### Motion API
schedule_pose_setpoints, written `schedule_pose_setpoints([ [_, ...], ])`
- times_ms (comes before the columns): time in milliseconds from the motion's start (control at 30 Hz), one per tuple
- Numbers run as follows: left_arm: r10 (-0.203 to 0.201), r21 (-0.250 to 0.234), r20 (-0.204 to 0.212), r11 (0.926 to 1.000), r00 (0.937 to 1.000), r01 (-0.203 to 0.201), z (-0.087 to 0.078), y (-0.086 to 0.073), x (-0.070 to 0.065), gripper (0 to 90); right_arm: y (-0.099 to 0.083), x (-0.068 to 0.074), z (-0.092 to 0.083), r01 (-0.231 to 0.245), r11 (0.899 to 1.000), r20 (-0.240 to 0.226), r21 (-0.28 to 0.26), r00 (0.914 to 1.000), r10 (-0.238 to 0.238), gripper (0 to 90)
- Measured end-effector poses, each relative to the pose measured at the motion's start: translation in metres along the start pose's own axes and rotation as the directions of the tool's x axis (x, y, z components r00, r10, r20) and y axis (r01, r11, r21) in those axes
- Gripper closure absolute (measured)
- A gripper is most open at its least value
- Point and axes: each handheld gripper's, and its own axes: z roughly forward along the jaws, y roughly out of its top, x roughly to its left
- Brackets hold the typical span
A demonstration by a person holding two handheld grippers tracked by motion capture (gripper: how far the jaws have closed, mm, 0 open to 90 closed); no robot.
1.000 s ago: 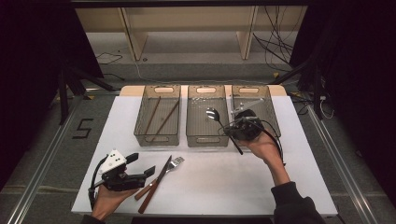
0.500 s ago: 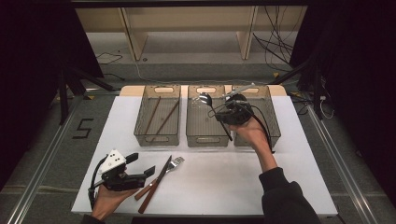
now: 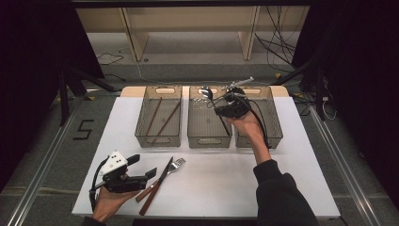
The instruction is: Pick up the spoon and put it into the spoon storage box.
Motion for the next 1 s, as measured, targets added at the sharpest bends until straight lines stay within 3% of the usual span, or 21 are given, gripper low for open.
schedule_pose_setpoints([
  [567,0.000,0.002,0.007,1.0000,1.0000,0.000,0.000,0.000,0.000,15.8,0.004,-0.013,0.026,-0.066,0.998,0.040,0.022,0.9971,0.065,85.4],
  [1000,0.001,0.005,0.008,1.0000,1.0000,-0.001,0.000,0.000,0.000,15.8,0.001,-0.011,0.040,-0.085,0.995,0.044,0.045,0.9956,0.083,84.9],
])
